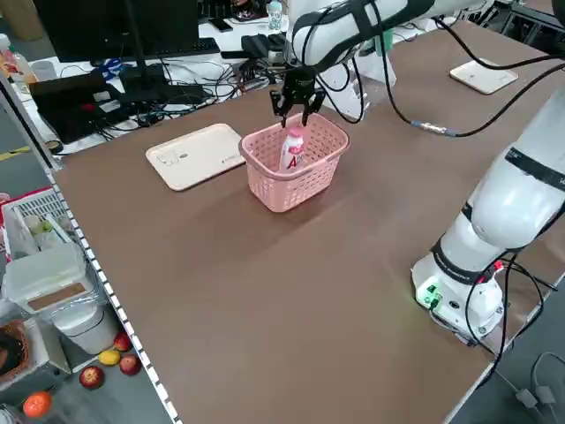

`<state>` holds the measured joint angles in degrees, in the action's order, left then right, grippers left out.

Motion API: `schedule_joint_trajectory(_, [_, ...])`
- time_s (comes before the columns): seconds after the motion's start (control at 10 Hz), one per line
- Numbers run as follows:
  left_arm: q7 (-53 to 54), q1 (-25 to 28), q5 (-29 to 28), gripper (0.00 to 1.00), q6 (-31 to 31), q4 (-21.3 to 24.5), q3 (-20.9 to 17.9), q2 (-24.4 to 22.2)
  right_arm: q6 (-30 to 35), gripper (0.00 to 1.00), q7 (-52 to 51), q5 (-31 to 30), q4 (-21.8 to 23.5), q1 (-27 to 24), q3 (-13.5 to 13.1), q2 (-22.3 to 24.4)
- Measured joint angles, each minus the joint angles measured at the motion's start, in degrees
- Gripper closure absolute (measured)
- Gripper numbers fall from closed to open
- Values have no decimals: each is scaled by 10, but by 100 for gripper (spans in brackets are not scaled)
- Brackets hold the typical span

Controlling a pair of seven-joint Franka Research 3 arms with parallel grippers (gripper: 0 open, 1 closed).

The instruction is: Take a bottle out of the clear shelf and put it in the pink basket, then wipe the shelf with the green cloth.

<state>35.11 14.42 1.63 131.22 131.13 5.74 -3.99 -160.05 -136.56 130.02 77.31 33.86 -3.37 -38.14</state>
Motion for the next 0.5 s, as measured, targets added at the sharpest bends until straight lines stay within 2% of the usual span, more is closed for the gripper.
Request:
schedule_joint_trajectory(0.1, [0, 0, 0, 19, 0, -1, 0, -3, 0, 93, 0, 2, -7, 0, -4, -1])
schedule_joint_trajectory(0.3, [2, 0, 0, 9, -2, -4, 1, -13, 0, 93, -1, 2, -12, 3, -9, -7])
schedule_joint_trajectory(0.5, [4, -1, 0, 0, -32, -36, 3, -31, 0, 93, -3, 3, -23, 11, -19, -24])
